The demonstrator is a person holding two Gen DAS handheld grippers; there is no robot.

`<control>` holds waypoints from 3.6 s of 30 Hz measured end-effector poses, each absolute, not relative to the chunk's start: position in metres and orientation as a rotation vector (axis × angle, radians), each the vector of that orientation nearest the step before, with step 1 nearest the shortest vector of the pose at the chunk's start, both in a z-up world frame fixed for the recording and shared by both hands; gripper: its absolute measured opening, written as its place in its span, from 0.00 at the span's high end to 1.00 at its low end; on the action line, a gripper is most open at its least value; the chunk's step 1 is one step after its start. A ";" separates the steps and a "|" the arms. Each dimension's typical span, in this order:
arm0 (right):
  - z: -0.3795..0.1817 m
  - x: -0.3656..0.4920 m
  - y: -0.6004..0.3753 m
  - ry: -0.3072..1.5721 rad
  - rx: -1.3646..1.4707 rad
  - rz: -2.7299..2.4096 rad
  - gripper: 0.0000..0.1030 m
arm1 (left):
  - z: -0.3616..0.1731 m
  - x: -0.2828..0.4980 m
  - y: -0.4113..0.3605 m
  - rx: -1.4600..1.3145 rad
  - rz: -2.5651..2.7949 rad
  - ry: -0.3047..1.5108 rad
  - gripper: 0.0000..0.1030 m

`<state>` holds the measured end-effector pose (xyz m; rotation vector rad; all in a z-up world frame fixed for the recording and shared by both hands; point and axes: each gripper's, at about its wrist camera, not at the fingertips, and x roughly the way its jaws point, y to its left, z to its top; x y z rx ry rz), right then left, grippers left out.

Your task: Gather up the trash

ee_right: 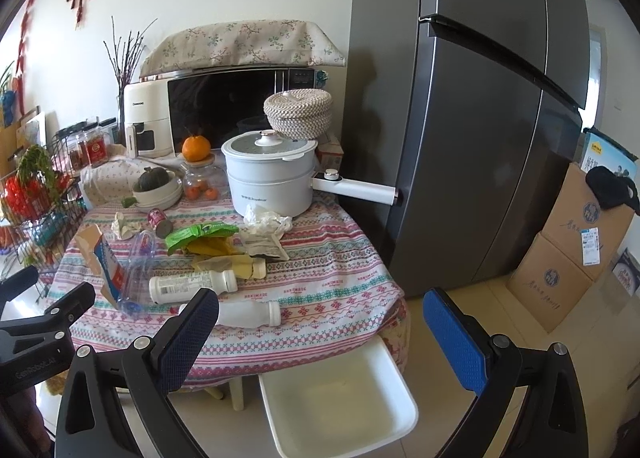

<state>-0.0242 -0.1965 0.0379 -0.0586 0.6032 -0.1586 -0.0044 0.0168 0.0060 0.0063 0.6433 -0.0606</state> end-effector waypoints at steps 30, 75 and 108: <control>0.024 -0.008 -0.191 0.682 -0.090 -0.158 0.00 | 0.004 0.011 0.013 0.042 -0.127 0.658 0.00; -0.191 0.182 -0.178 1.307 0.690 0.093 0.18 | -0.153 0.210 0.126 -0.356 -0.013 1.195 0.29; -0.124 0.116 -0.267 1.116 0.673 0.212 0.84 | -0.097 0.153 0.116 -0.214 -0.146 1.007 0.44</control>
